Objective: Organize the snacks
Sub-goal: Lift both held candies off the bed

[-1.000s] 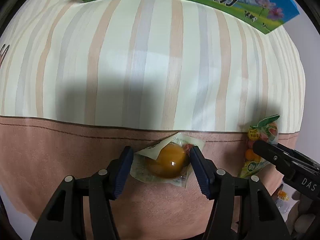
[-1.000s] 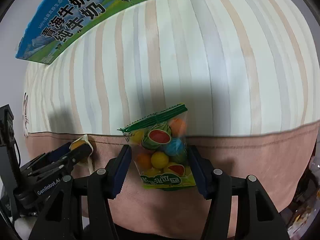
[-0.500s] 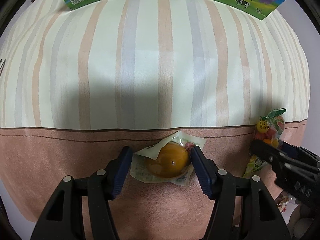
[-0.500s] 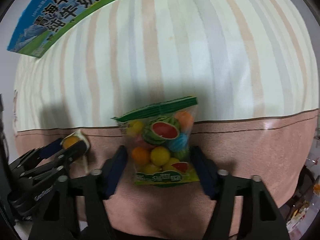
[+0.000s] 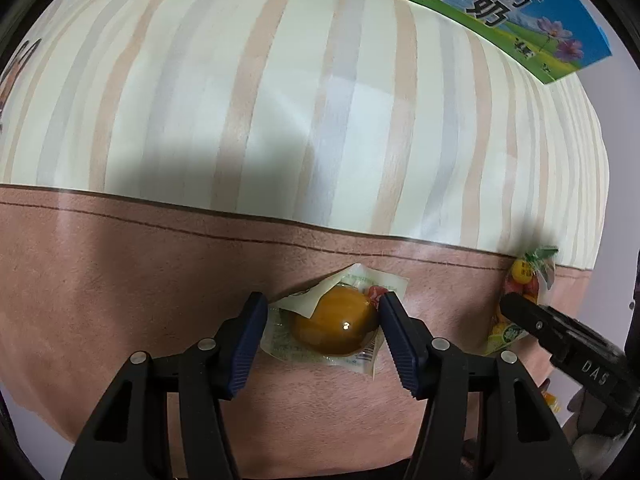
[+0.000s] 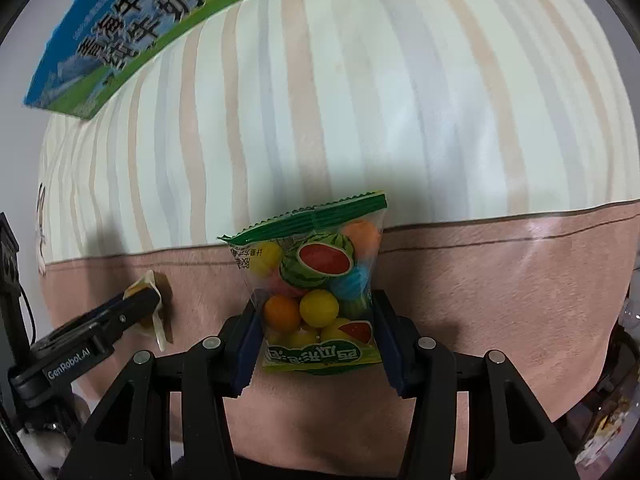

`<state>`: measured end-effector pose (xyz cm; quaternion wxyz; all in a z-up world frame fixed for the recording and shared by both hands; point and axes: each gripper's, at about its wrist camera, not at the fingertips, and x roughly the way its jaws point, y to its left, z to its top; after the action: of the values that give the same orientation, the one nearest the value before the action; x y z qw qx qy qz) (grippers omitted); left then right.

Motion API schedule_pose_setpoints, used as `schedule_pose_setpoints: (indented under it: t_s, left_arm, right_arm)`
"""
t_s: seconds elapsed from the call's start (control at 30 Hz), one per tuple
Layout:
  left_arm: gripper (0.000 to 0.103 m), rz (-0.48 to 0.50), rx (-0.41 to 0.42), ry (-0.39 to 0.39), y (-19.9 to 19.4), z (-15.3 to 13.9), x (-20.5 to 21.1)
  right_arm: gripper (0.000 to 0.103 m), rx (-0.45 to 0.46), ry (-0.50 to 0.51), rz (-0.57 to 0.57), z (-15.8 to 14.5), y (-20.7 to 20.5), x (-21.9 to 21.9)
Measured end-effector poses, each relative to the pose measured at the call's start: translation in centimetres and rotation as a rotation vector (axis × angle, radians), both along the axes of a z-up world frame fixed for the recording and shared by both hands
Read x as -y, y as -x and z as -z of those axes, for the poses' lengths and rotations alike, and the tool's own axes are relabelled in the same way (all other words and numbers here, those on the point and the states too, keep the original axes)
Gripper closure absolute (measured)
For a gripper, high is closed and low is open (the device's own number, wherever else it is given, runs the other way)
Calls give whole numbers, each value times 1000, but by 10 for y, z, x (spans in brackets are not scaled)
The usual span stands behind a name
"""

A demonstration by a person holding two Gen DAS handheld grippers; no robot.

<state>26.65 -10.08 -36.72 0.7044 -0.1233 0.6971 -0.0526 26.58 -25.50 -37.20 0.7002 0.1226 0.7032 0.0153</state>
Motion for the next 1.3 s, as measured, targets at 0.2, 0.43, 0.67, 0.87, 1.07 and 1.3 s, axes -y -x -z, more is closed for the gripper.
schedule_pose_setpoints:
  t_s: [0.2,0.43,0.67,0.87,1.07,1.3]
  left_arm:
    - [34,57,-29,-10,-4,15,13]
    - [21,83,-5,-67,4,23,34]
    - [26,70,10,-81,6,14,35]
    - [32,71,35,-100,14,9,40]
    - [37,80,63,-121,24,-3,44]
    - [40,74,62,-104,27,-11,40]
  right_arm:
    - [29,-14,-9,-25,6,-5,-5]
    - [27,-22,16,-45,18,-16,-19]
    - [34,-8,64,-61,28,-13,-39]
    - [48,8,77,-62,29,-5,-39]
    - [49,39,79,-66,23,5,-37]
    - [49,50,22,-46,10,14,-32]
